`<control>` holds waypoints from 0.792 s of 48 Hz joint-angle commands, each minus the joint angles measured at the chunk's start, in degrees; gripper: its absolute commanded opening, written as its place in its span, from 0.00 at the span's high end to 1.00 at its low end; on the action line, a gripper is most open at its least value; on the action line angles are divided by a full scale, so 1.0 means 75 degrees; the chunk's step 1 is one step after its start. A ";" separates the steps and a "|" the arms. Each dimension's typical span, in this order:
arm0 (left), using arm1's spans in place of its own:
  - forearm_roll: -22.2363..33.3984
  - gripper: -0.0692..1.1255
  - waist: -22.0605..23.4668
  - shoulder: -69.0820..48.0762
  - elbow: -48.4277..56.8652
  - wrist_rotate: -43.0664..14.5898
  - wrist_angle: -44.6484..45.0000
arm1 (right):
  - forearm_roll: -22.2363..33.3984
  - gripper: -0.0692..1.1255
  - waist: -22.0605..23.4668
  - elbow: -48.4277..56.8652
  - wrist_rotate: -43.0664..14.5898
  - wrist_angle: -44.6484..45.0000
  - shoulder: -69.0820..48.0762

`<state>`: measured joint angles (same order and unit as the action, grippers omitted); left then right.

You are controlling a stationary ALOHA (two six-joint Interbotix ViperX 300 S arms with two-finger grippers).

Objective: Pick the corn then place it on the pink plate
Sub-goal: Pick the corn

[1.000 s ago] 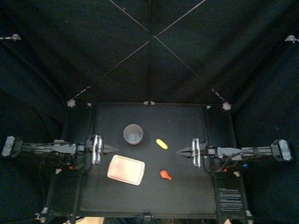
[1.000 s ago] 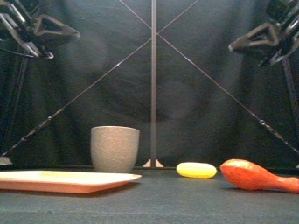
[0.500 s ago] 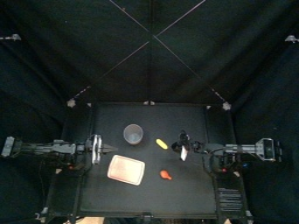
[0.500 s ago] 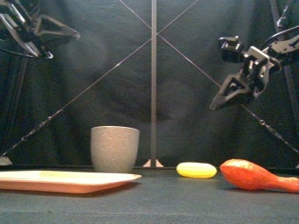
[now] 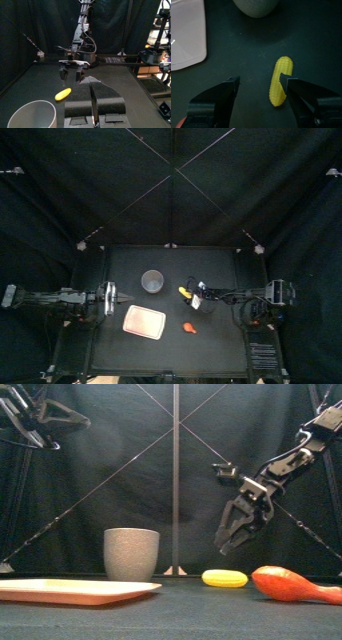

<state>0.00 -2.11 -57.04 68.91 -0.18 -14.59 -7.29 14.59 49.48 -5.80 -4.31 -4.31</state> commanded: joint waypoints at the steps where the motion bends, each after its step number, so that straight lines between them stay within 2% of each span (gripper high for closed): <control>1: -0.0012 0.97 0.0023 0.0000 -0.0152 0.0000 -0.0023 | 0.0023 0.13 0.0270 -0.0305 0.0023 0.0000 0.0270; 8: -0.0012 0.97 0.0035 0.0000 -0.0141 0.0000 -0.0023 | 0.0199 0.13 0.0539 -0.0469 0.0012 0.0035 0.0668; 26: 0.0000 0.97 0.0070 -0.0012 -0.0117 0.0000 -0.0023 | 0.0305 0.16 0.0598 -0.0586 0.0000 0.0516 0.1043; 32: -0.0012 0.97 0.0070 0.0000 -0.0117 0.0000 -0.0023 | 0.0305 0.26 0.0551 -0.0656 0.0000 0.0527 0.1008; 38: 0.0000 0.97 0.0070 -0.0012 -0.0117 0.0000 -0.0023 | 0.0258 0.43 0.0551 -0.0750 -0.0012 0.0551 0.1020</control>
<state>0.00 -1.76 -57.13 68.99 -0.18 -14.50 -5.10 18.72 45.26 -5.80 0.00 4.66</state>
